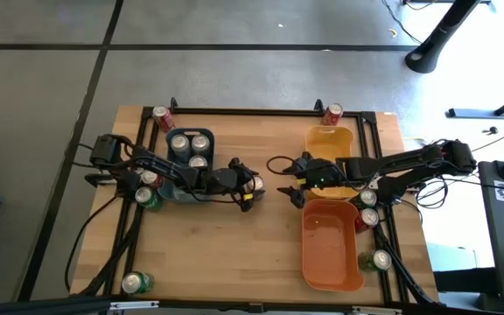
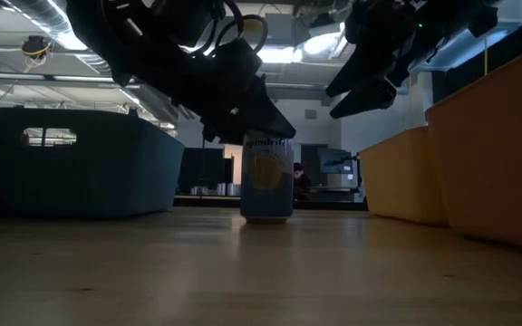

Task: Sort soda cans
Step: Put the blue-white soda can into the blue bin

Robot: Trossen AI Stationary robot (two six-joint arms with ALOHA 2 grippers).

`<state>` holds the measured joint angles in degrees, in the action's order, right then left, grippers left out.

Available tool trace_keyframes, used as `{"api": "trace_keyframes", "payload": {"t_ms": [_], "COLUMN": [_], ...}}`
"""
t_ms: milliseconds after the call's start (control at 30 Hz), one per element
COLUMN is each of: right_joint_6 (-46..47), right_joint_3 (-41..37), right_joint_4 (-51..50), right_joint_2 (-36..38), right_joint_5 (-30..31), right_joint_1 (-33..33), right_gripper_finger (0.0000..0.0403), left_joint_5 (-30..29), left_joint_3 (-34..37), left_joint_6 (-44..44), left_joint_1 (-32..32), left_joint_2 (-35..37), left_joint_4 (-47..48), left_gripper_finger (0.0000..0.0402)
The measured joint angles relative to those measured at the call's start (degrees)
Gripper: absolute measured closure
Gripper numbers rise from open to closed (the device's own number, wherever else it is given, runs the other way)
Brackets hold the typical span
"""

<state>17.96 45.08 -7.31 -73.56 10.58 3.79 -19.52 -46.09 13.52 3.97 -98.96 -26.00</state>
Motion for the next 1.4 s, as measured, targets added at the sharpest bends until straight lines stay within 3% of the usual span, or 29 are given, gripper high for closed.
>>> {"api": "trace_keyframes", "payload": {"t_ms": [333, 567, 900, 1200, 1400], "right_joint_6": [0.0, 0.0, 0.0, 0.1, 0.2], "right_joint_3": [0.0, 0.0, 0.0, 0.0, 0.0], "right_joint_4": [-0.1, -0.1, 0.0, 0.0, 0.0], "right_joint_2": [0.0, 0.0, 0.0, 0.0, 0.0], "right_joint_5": [0.8, 0.8, 1.4, 1.7, 2.3], "right_joint_1": [0.0, 0.0, 0.0, 0.0, 0.0], "right_gripper_finger": [0.0065, 0.0065, 0.0065, 0.0065, 0.0066], "left_joint_5": [0.0, -0.1, -3.6, -5.4, -6.4], "left_joint_3": [0.0, 0.1, 0.0, 0.0, 0.0], "left_joint_6": [-0.4, -1.9, -0.3, 7.6, 11.3], "left_joint_1": [0.2, 1.8, 3.7, 4.2, 6.3], "left_joint_2": [1.3, 7.8, 25.2, 40.3, 48.3], "left_joint_4": [0.5, 1.1, 16.9, 39.8, 48.1], "left_gripper_finger": [0.0117, 0.0115, 0.011, 0.0109, 0.0108]}}
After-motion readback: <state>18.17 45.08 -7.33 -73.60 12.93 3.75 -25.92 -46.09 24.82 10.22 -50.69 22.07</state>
